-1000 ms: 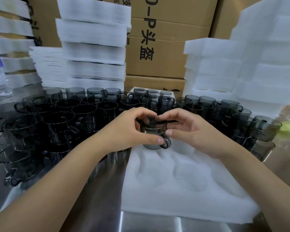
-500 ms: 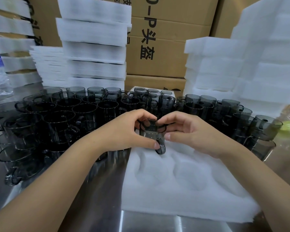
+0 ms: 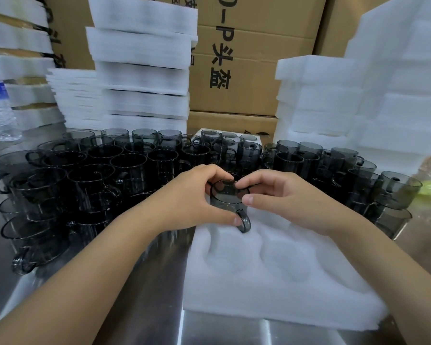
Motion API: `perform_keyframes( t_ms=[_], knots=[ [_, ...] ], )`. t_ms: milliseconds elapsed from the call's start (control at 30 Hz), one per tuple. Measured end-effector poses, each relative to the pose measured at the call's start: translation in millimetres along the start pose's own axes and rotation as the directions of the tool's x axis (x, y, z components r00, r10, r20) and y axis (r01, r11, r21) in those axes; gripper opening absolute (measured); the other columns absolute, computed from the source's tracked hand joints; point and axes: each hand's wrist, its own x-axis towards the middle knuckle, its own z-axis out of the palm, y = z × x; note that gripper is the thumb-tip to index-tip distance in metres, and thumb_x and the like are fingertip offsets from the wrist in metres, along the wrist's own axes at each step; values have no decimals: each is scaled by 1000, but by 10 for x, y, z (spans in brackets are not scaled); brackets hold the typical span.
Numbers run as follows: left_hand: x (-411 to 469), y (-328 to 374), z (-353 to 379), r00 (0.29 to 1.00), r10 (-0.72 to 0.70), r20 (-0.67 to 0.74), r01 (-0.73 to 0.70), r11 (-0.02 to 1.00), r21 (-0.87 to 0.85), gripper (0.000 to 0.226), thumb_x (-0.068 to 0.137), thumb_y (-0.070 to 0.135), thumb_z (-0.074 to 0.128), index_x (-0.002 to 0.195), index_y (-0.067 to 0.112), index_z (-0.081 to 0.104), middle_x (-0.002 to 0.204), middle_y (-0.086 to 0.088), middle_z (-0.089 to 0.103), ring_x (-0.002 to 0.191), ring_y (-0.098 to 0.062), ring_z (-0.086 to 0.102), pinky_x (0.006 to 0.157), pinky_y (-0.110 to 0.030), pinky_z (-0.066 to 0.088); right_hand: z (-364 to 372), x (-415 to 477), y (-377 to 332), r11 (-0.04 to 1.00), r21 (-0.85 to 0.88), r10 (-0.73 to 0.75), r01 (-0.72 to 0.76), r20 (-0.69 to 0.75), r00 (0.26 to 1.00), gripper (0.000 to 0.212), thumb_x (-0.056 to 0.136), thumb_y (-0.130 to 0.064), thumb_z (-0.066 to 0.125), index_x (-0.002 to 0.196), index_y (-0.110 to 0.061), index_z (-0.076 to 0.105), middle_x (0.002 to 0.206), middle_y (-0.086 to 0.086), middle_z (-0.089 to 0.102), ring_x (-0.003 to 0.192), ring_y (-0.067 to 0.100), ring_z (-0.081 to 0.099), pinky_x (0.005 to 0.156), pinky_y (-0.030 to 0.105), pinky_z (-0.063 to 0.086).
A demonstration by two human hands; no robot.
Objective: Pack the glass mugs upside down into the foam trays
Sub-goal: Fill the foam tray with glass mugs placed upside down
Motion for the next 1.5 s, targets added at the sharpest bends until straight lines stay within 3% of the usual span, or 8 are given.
perform_keyframes(
  t_ms=[133, 300, 500, 733, 933, 1033, 1267, 1500],
  knots=[
    [-2, 8, -76, 996, 14, 85, -13, 1000, -20, 54, 64, 43, 83, 104, 56, 49, 108, 22, 55, 94, 12, 54, 79, -9, 44, -5, -2, 8, 1000, -6, 10, -10, 16, 1000, 33, 70, -46, 69, 101, -36, 68, 99, -10, 72, 98, 5, 66, 91, 24, 46],
    [11, -16, -115, 1000, -1, 10, 2, 998, -66, 54, 70, 43, 79, 119, 43, 58, 107, 25, 62, 93, 13, 56, 83, -13, 46, -18, -3, 1, 999, -21, 28, -28, 11, 1000, 38, 66, -52, 69, 101, -37, 68, 96, -11, 73, 96, 3, 66, 93, 25, 46],
    [2, -4, -129, 1000, 15, -21, -15, 999, -29, 38, 69, 49, 75, 106, 45, 65, 98, 32, 62, 93, 16, 55, 71, -3, 44, -39, -1, -6, 997, -38, 61, -60, 5, 998, 22, 78, -37, 72, 100, -37, 69, 94, -13, 73, 94, 1, 66, 86, 20, 45],
    [-3, 16, -139, 998, 54, -28, -55, 998, -28, 48, 54, 62, 67, 99, 48, 67, 101, 35, 60, 92, 10, 57, 85, -19, 45, -26, -11, -1, 998, -15, 54, -54, 1, 999, 22, 80, -28, 74, 100, -36, 68, 92, -12, 72, 92, 3, 66, 86, 21, 48],
    [-5, -12, -183, 996, 85, 17, -85, 996, 10, 42, 53, 62, 69, 93, 50, 68, 98, 30, 61, 96, 9, 56, 87, -18, 42, 24, -8, -35, 1000, 0, 20, -20, -10, 1000, 32, 81, -14, 73, 109, -26, 65, 97, -11, 71, 92, 0, 65, 81, 11, 47],
    [7, -29, -182, 996, 80, 27, -80, 997, -1, 42, 52, 60, 70, 93, 52, 67, 97, 29, 63, 95, 9, 57, 89, -18, 42, 24, -3, -34, 999, -25, 33, -33, -2, 999, 34, 81, -16, 73, 113, -25, 66, 101, -9, 72, 96, 1, 66, 88, 15, 49],
    [28, -47, -152, 998, 32, 50, -34, 999, 37, 38, 58, 55, 73, 95, 54, 64, 78, 31, 60, 63, 3, 50, 58, -7, 37, 19, 40, 26, 990, -135, 26, -31, -39, 999, 21, 73, -30, 79, 92, -37, 73, 108, -16, 64, 98, 3, 64, 95, 26, 50],
    [36, -45, -127, 995, 25, 95, -33, 996, 82, 44, 62, 54, 72, 104, 47, 64, 79, 37, 56, 55, 4, 43, 55, -8, 35, 11, 57, 51, 967, -246, 69, -67, -4, 998, 28, 72, -40, 77, 99, -39, 70, 111, -27, 58, 93, -14, 55, 81, 12, 42]
  ],
)
